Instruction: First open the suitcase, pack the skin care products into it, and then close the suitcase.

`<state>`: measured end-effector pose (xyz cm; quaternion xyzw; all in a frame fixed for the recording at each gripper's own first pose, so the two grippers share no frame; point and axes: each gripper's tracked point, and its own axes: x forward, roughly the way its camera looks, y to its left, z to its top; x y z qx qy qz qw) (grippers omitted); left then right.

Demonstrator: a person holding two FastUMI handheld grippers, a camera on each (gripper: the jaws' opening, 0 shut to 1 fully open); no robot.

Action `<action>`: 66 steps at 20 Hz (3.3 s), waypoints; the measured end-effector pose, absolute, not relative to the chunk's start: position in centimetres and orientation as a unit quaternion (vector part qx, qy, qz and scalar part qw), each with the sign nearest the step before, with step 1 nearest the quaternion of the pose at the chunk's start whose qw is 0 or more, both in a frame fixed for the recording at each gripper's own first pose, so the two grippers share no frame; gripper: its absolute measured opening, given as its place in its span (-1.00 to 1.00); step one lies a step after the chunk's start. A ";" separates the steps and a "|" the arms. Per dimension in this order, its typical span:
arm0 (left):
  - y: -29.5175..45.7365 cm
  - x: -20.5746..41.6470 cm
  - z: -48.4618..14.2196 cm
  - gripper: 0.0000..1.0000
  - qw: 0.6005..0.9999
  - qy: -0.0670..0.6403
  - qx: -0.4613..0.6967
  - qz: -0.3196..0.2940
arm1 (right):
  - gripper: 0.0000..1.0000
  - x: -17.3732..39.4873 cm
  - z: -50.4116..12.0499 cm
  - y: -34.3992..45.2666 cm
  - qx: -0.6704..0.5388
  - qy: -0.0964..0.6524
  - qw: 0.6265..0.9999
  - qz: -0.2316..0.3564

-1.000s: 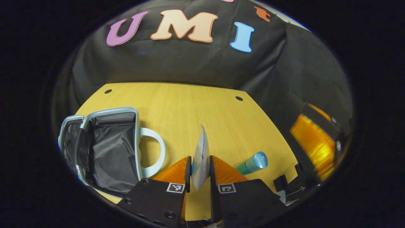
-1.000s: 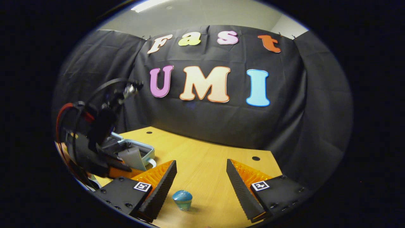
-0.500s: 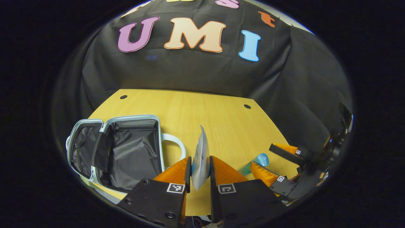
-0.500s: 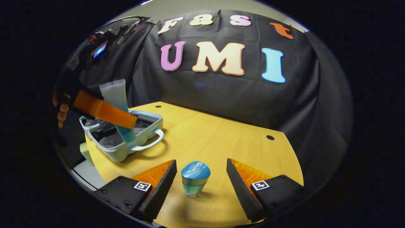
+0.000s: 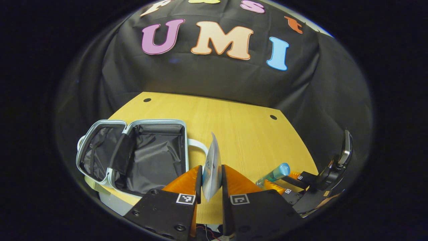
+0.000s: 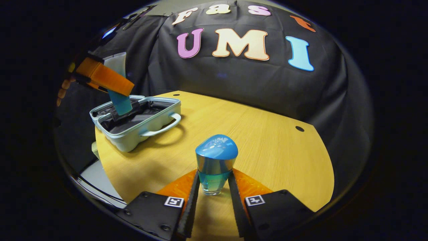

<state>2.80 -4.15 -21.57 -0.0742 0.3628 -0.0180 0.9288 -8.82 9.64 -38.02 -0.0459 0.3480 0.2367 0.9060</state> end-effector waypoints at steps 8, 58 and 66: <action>3.1 2.3 -21.9 -0.53 0.922 0.380 -0.059 0.045 | -0.04 -5.9 -33.2 12.1 0.023 0.358 0.898 0.255; 29.8 3.0 -27.5 0.75 0.882 0.429 -0.174 0.089 | 0.29 -9.0 -36.5 41.0 0.079 0.549 0.779 0.293; 42.0 1.4 -26.1 0.75 0.878 0.388 -0.188 0.207 | 0.96 -6.5 -33.5 40.6 0.094 0.495 0.815 0.288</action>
